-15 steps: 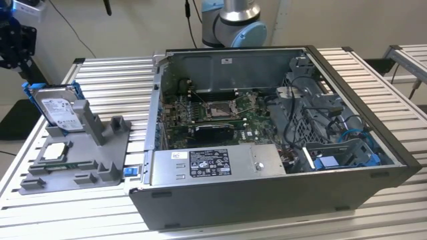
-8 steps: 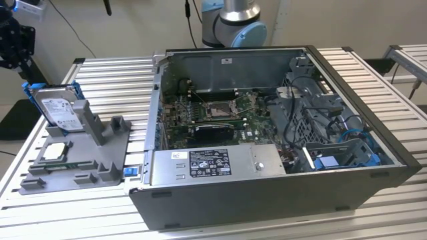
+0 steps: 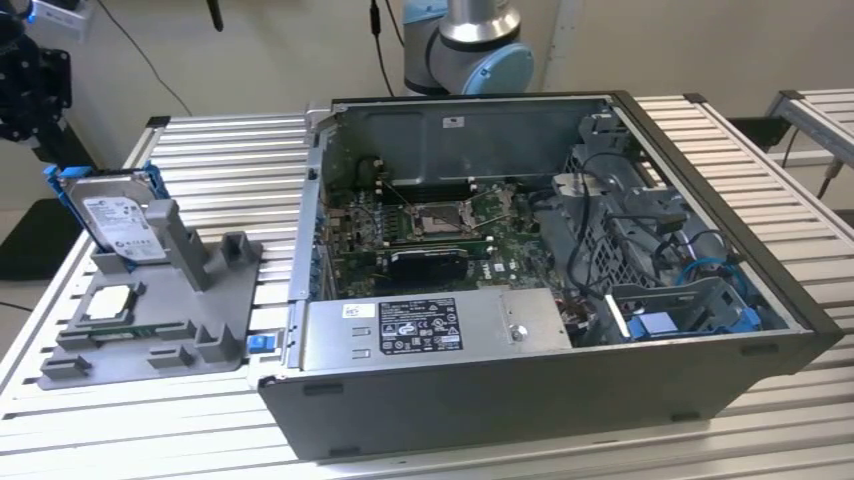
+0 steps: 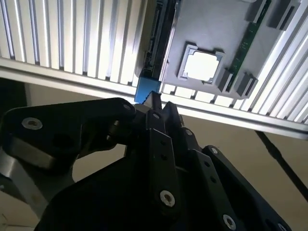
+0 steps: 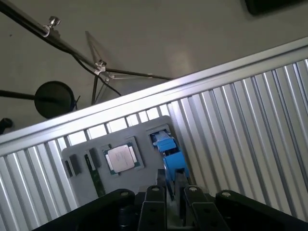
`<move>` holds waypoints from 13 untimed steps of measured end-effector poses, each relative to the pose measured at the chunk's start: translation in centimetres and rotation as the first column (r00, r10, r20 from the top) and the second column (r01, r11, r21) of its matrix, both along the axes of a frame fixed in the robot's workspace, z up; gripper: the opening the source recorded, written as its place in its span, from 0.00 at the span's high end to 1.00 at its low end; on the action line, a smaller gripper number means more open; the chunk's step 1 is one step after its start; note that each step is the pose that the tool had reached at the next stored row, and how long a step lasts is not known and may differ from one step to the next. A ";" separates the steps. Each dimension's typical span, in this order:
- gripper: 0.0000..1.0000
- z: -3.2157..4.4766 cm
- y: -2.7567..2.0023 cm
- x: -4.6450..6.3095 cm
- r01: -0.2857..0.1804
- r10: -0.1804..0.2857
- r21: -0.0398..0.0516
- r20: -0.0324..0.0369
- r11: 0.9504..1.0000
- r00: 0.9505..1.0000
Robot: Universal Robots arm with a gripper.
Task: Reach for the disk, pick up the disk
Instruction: 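Pick up the disk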
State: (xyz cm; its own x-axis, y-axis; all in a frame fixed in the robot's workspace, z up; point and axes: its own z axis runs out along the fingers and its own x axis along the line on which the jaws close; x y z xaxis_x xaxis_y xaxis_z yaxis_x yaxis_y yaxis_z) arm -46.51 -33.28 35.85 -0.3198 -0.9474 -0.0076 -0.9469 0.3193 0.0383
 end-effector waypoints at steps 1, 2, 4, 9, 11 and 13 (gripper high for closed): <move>1.00 0.00 0.00 0.0 -0.001 0.001 0.000 0.000 1.000 1.000; 1.00 0.00 0.00 0.0 -0.002 0.002 0.000 0.000 1.000 1.000; 1.00 0.00 0.00 0.0 -0.005 0.005 0.000 0.000 1.000 1.000; 1.00 0.00 0.00 0.0 -0.011 0.011 0.000 0.000 1.000 1.000; 1.00 0.00 0.00 0.0 -0.014 0.014 0.000 0.000 1.000 1.000; 1.00 0.00 0.00 0.0 -0.016 0.016 0.000 0.000 1.000 1.000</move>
State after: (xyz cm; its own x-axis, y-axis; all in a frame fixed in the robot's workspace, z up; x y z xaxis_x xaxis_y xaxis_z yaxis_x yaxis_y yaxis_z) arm -46.51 -33.28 35.85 -0.3045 -0.9525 -0.0078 -0.9519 0.3040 0.0383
